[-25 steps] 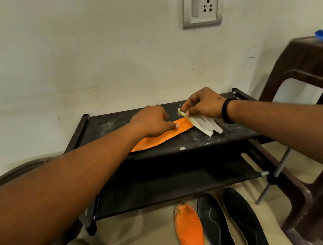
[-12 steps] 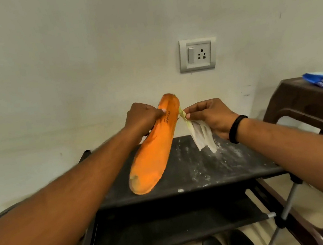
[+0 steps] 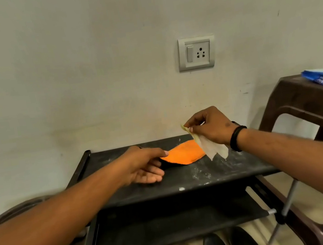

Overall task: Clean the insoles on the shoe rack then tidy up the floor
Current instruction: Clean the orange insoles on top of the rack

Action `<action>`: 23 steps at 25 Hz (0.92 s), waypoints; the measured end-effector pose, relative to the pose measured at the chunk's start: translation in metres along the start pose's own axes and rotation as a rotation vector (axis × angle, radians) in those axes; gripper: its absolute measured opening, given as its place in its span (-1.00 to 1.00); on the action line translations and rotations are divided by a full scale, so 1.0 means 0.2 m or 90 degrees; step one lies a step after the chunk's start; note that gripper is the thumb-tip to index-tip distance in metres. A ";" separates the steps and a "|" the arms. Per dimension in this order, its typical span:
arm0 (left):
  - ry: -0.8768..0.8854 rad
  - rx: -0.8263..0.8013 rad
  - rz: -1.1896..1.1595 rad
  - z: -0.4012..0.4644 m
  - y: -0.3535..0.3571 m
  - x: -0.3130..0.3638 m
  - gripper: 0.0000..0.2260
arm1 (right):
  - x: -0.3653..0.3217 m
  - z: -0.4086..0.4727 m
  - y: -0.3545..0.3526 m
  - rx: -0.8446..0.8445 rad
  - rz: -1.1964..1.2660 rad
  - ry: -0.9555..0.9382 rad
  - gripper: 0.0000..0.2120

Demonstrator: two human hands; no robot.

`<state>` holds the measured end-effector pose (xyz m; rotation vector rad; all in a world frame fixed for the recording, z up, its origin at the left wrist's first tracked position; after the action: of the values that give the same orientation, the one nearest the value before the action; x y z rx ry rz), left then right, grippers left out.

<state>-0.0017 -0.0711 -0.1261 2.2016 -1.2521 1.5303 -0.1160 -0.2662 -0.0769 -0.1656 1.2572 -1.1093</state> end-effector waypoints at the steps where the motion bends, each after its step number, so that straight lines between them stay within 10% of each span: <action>1: 0.015 0.056 0.089 0.02 -0.05 -0.04 -0.56 | 0.02 -0.01 0.02 -0.039 -0.074 -0.011 -0.81; 5: 0.280 0.362 0.449 0.09 -0.23 -0.03 -0.24 | 0.04 -0.05 0.11 -0.139 -0.214 -0.023 -0.72; 10: 0.349 0.096 0.545 0.24 -0.14 -0.04 -0.14 | 0.07 -0.07 0.24 -0.219 -0.275 -0.004 -0.74; 15: 0.354 0.105 0.609 0.25 -0.14 -0.04 -0.39 | 0.05 -0.09 0.32 -0.189 -0.237 0.019 -0.76; 23: 0.429 0.107 0.624 0.08 -0.07 -0.14 -0.26 | 0.15 -0.10 0.31 -0.221 -0.310 0.009 -0.80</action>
<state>0.0152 -0.0569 -0.1519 0.8685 -2.0643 2.4470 -0.1007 -0.2490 -0.1444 -0.7591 1.4578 -1.2911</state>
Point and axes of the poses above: each hand's wrist, its own z-axis towards the middle knuckle, its own y-axis out of the palm, x = y × z, the point moved 4 cm from there along z, towards the middle knuckle, and after that the axes turned 3 degrees about -y, right-handed, at the moved point
